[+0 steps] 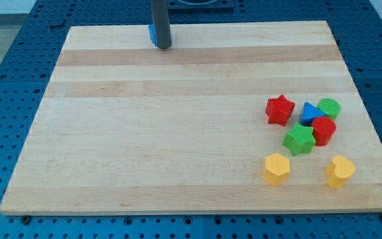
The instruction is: Move the yellow hexagon up towards center
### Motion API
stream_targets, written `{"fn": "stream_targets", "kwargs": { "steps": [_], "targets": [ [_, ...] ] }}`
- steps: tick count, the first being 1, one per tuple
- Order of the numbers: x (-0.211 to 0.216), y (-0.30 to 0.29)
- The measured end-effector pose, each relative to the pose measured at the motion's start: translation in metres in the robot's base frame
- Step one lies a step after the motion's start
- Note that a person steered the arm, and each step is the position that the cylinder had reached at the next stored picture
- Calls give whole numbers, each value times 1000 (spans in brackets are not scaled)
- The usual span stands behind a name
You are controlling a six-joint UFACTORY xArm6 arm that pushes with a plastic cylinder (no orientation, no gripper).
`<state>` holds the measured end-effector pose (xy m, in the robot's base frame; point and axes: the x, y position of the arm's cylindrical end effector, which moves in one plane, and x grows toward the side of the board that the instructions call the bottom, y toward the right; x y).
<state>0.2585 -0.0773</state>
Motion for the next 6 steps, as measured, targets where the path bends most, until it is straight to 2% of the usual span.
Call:
{"fn": "stream_targets", "kwargs": {
  "steps": [1, 2, 4, 6],
  "targets": [
    [41, 4],
    [108, 11],
    [205, 89],
    [323, 164]
  ]
}}
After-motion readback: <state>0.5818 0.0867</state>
